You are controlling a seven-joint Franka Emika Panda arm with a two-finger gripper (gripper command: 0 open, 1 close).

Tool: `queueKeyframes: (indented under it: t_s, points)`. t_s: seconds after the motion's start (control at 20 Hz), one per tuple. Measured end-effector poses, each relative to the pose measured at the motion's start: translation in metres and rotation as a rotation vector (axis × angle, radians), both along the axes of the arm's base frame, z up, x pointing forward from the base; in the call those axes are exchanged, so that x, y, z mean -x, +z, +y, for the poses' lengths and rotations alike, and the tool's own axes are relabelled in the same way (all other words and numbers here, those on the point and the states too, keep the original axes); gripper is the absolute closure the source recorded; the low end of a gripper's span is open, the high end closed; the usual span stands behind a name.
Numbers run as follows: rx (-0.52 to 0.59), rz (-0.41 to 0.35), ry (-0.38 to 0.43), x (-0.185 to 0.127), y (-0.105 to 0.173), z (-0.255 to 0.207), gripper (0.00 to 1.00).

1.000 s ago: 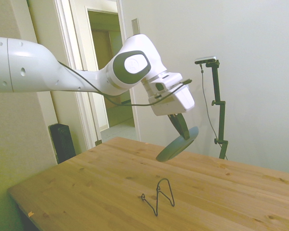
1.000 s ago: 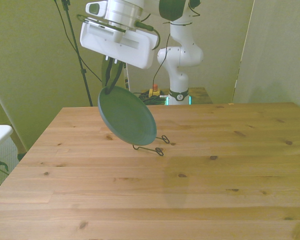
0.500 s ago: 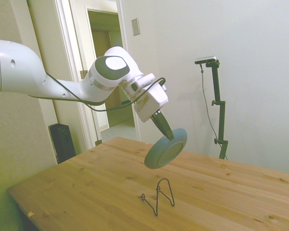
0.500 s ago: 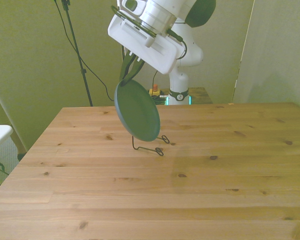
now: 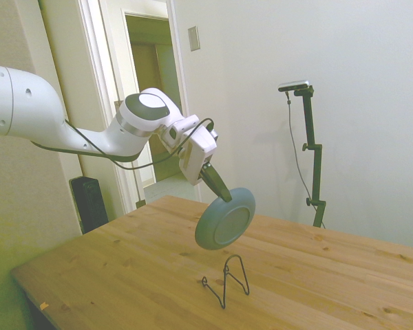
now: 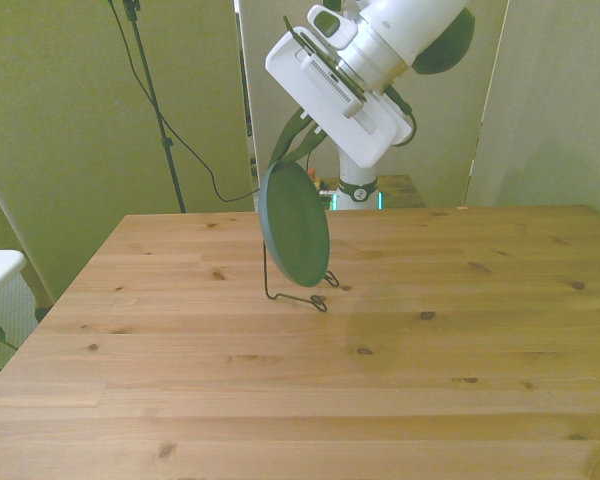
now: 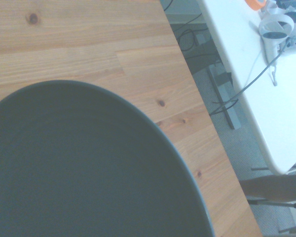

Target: Load the plate

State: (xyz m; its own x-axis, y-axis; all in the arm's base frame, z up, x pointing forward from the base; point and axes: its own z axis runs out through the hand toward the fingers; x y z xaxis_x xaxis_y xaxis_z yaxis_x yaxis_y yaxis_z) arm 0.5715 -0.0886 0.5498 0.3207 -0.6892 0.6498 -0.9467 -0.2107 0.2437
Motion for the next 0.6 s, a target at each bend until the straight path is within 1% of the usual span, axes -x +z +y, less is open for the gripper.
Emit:
queueKeyframes:
  t_s: [0.3,0.6]
  points:
    - [0.075,0.041,-0.003,-0.003,-0.035,0.025,1.0]
    - [0.142,0.079,-0.018,-0.001,-0.049,0.045,1.0]
